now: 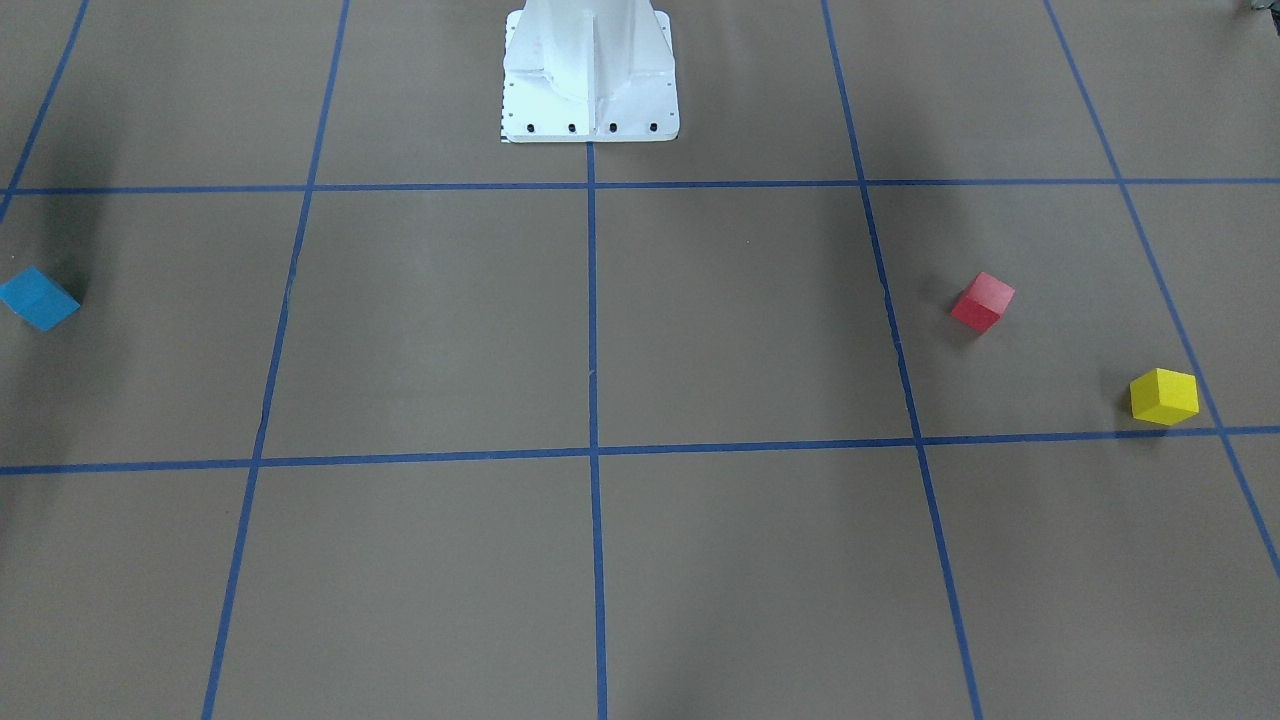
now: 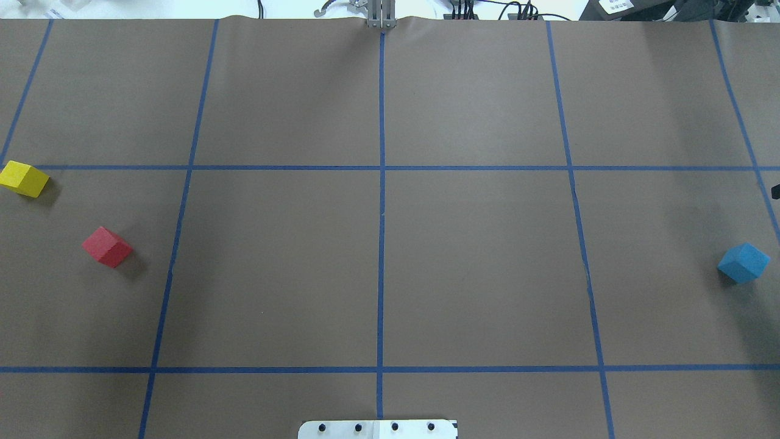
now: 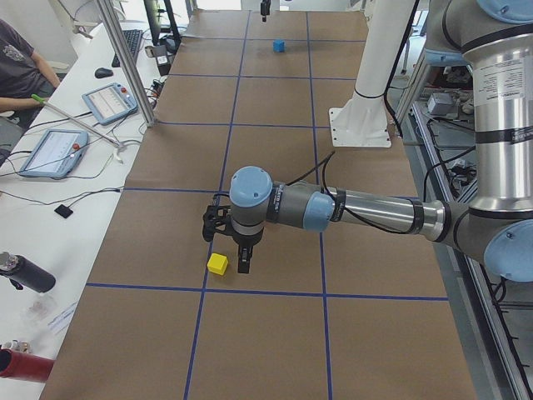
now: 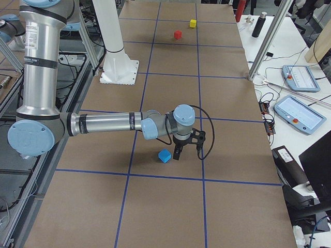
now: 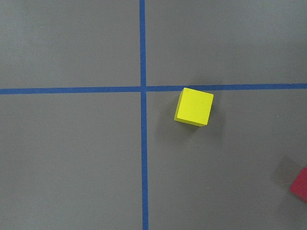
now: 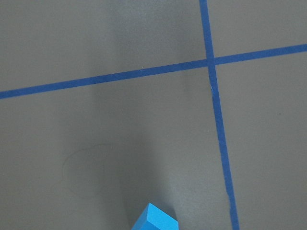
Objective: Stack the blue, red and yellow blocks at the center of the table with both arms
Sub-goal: 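Lower the right gripper onto the blue cube and close on it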
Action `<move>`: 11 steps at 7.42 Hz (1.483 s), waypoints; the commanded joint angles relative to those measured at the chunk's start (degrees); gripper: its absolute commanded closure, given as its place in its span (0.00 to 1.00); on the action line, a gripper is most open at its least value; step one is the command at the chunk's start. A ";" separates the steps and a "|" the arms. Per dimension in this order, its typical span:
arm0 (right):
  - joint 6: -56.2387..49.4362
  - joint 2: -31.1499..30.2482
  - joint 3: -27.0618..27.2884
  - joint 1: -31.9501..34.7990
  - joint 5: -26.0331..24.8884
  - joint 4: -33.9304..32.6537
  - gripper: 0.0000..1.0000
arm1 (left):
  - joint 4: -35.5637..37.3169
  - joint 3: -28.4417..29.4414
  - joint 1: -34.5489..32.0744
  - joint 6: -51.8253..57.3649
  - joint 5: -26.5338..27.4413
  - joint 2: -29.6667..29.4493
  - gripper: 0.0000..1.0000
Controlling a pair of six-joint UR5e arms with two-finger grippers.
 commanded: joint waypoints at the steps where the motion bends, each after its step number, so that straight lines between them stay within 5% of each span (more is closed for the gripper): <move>1: 12.81 -2.77 -2.62 -3.68 -0.15 9.90 0.01 | 0.01 -0.25 0.03 -0.01 -0.46 0.02 0.00; 4: 19.85 -4.97 -5.63 -6.31 -1.82 18.79 0.05 | 0.10 -1.39 -0.06 -0.19 -0.73 0.28 0.00; 11: 28.39 -5.07 -6.68 -11.59 -4.28 20.74 0.02 | 0.10 -2.98 -0.06 -0.54 -1.87 1.51 0.00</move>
